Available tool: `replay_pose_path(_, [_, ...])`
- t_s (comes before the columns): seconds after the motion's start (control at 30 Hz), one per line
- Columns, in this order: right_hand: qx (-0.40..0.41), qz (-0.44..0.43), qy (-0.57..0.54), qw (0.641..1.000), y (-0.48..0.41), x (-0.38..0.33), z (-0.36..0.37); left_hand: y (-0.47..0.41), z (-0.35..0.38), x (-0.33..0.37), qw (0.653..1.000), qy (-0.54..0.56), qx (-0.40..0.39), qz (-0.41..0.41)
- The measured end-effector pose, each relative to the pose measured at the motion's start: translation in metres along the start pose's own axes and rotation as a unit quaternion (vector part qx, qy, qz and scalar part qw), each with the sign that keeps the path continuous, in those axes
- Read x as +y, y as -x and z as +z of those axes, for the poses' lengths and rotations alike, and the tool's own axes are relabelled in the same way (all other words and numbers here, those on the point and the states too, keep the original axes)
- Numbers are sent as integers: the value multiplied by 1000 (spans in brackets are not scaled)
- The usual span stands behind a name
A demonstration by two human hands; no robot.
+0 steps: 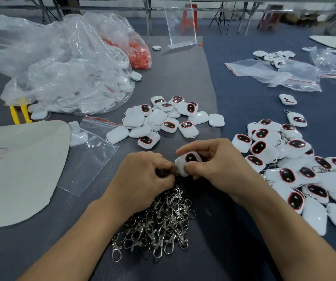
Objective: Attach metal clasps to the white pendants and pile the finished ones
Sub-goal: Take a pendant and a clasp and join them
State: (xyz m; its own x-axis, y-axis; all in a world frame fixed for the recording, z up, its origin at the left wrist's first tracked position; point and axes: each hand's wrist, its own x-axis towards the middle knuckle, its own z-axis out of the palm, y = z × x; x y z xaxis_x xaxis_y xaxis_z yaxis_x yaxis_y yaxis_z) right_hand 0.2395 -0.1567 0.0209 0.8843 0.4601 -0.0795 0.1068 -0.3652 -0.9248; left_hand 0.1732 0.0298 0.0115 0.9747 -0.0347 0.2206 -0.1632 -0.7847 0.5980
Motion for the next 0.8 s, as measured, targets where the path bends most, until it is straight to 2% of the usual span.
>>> replay_pose_path(0.33, [45,-36,174,983,4,-7,5,-2,1,-3,999,26,-2,-36])
replay_pose_path(0.47, [17,-34,152,988,6,-5,5,-3,0,-5,998,40,-8,-38])
replay_pose_path(0.6, [89,-35,115,989,1,1,6,-3,1,-7,998,46,-14,-33])
replay_pose_path(0.67, [85,-23,77,993,-2,1,8,-3,0,-8,998,49,-23,-21])
replay_pose_path(0.8, [67,-22,98,993,-4,2,7,-3,-1,-8,998,58,-28,-6])
